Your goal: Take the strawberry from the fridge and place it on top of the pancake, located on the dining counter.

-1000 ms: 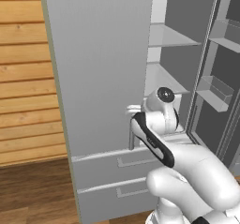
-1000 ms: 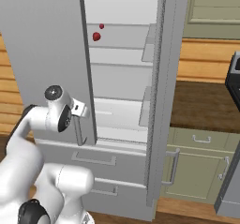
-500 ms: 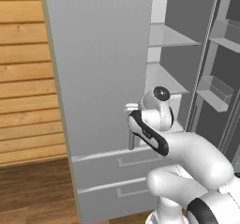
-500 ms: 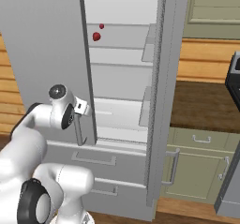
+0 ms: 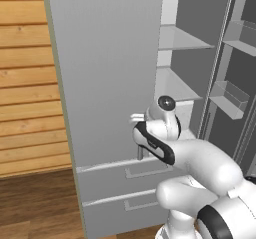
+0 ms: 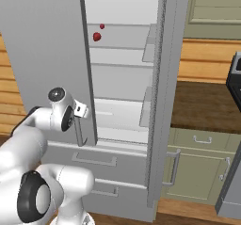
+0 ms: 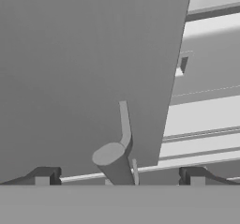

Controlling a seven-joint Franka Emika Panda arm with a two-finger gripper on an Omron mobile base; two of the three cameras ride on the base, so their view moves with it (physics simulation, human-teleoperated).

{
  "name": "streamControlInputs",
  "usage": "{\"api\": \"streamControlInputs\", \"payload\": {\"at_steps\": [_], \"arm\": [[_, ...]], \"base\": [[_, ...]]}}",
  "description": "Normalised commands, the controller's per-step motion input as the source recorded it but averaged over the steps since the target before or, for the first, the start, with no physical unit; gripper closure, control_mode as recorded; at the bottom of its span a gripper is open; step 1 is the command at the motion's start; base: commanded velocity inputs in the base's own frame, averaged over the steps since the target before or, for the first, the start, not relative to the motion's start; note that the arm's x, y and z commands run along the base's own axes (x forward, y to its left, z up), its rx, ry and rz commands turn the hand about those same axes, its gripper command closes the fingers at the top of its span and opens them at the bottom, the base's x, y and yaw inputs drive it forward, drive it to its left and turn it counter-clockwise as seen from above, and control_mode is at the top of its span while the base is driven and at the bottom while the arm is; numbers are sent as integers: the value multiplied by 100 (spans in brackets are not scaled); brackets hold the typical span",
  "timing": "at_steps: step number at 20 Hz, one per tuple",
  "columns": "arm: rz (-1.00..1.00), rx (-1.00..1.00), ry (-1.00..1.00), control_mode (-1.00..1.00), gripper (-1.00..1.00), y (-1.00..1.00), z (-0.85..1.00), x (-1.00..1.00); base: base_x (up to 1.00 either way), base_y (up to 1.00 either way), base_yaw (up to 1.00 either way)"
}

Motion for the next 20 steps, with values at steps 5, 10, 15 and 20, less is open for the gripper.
{"api": "streamControlInputs", "payload": {"at_steps": [5,10,15,20], "arm": [[0,0,0,-100,-100,0,-19,10],[0,0,-2,-100,-100,0,-3,26],[0,-4,0,-100,-100,4,-20,25],[0,-4,0,-100,100,6,-26,6]], "base": [[0,0,0],[0,0,0],[0,0,0],[0,0,0]]}}
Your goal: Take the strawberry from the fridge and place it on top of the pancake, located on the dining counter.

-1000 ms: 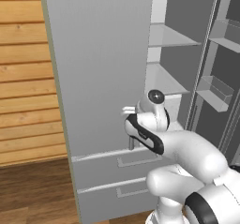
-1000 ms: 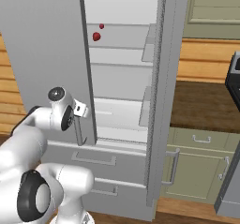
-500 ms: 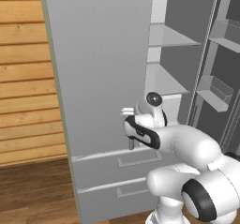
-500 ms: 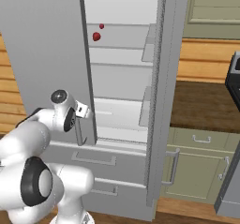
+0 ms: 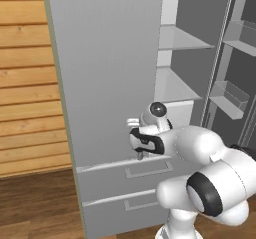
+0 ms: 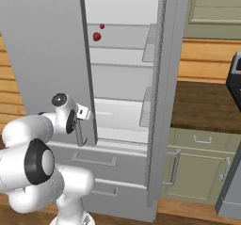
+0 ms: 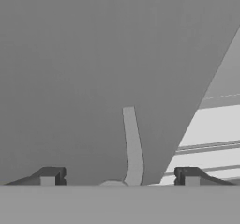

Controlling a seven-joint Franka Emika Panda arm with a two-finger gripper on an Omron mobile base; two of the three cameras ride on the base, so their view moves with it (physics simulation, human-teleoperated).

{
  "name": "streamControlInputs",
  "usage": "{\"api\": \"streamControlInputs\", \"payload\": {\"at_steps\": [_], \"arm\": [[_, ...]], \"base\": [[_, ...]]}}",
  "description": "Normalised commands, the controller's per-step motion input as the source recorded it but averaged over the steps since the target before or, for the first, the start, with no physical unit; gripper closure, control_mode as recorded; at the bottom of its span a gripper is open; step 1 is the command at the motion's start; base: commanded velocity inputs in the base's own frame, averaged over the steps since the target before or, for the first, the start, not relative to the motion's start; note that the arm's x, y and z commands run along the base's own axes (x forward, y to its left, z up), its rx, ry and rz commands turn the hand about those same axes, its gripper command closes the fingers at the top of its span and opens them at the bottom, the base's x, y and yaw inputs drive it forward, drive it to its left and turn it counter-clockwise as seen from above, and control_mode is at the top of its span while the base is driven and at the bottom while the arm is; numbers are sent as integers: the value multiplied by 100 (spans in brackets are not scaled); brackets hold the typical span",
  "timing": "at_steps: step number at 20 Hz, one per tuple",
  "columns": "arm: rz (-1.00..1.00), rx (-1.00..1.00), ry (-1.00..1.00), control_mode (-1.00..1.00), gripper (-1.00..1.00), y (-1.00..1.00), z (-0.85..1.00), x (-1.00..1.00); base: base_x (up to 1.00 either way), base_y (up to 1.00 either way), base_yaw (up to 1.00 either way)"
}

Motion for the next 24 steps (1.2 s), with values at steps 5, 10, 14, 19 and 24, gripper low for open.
{"api": "streamControlInputs", "payload": {"at_steps": [5,10,14,19,24], "arm": [[0,-1,0,-100,100,1,-8,-6],[-3,0,0,-100,100,15,0,-32],[-11,0,0,-100,100,37,-1,-57],[-12,0,0,-100,100,46,0,-64],[-11,0,0,-100,100,62,0,-66]], "base": [[0,0,0],[0,0,0],[0,0,0],[0,0,0],[0,0,0]]}}
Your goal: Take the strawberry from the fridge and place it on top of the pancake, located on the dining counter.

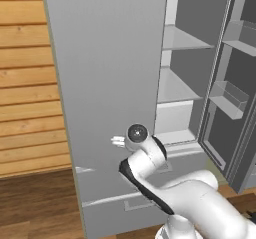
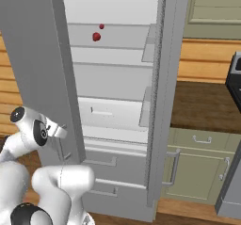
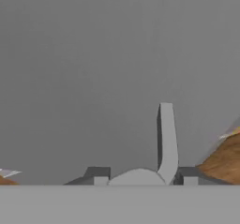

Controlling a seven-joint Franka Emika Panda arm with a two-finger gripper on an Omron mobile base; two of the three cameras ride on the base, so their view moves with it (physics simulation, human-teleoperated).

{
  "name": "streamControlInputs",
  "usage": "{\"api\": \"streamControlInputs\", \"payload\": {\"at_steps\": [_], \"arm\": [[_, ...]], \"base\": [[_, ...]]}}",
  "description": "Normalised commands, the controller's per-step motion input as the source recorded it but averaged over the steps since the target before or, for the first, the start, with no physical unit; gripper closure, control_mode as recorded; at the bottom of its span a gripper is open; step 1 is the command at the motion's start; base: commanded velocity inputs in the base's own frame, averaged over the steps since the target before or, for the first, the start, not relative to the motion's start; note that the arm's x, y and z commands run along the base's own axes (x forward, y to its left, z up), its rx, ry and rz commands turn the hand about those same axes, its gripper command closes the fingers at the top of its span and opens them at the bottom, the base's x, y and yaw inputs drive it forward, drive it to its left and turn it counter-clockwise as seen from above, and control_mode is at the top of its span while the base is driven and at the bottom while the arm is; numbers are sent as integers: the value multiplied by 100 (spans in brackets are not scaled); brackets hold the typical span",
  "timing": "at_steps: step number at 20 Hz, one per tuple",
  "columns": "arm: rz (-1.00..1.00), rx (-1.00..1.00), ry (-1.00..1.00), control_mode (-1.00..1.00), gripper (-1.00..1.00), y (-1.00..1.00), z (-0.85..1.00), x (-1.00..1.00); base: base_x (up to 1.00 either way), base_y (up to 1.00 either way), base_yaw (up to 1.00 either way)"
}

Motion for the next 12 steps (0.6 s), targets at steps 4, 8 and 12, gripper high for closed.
{"api": "streamControlInputs", "payload": {"at_steps": [4,8,12], "arm": [[-11,0,0,-100,100,63,0,-57],[-11,-3,0,-100,-100,66,1,-44],[-9,-9,2,-100,-100,55,35,-33]], "base": [[0,0,0],[0,0,0],[0,0,0]]}}
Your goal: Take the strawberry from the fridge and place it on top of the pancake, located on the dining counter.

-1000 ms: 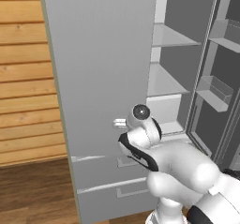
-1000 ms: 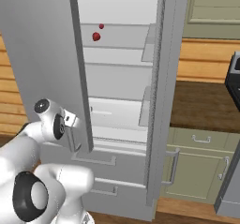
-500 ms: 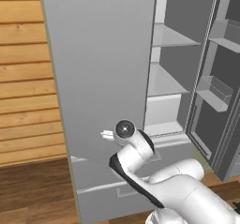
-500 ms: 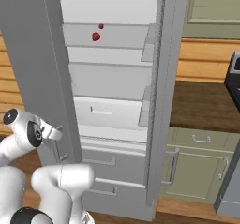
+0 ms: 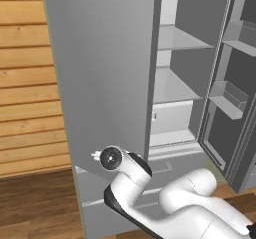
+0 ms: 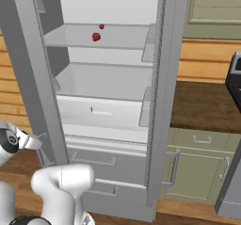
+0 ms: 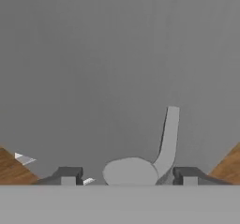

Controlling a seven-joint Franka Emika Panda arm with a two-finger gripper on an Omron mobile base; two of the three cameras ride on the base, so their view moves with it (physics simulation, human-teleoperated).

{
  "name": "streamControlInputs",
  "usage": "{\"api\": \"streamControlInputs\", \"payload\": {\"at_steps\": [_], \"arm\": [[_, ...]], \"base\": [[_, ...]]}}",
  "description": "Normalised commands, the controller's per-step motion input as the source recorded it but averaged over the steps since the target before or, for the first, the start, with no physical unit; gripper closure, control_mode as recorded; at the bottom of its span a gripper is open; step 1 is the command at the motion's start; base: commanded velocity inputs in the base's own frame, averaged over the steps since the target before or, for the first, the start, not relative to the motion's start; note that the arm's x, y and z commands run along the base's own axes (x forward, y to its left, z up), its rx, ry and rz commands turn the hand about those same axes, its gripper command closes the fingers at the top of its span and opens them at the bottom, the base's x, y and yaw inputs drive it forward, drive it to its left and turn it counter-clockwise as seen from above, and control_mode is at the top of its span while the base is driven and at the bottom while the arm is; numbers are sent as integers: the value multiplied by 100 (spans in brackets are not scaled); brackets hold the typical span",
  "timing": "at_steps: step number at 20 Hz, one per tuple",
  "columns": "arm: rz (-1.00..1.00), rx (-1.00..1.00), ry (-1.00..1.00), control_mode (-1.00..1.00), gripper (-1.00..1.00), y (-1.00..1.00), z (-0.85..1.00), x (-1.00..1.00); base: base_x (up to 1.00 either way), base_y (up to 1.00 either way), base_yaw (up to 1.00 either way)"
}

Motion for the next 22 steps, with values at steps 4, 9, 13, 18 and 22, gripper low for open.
{"api": "streamControlInputs", "payload": {"at_steps": [4,9,13,18,22], "arm": [[-5,-5,14,-100,-100,17,79,-36],[-2,0,20,-100,-100,0,73,-62],[0,3,4,-100,-100,-23,71,-99],[7,10,0,-100,-100,-56,69,-99],[13,26,0,-100,-100,-97,69,-100]], "base": [[0,0,0],[0,0,0],[0,0,0],[0,0,0],[0,0,0]]}}
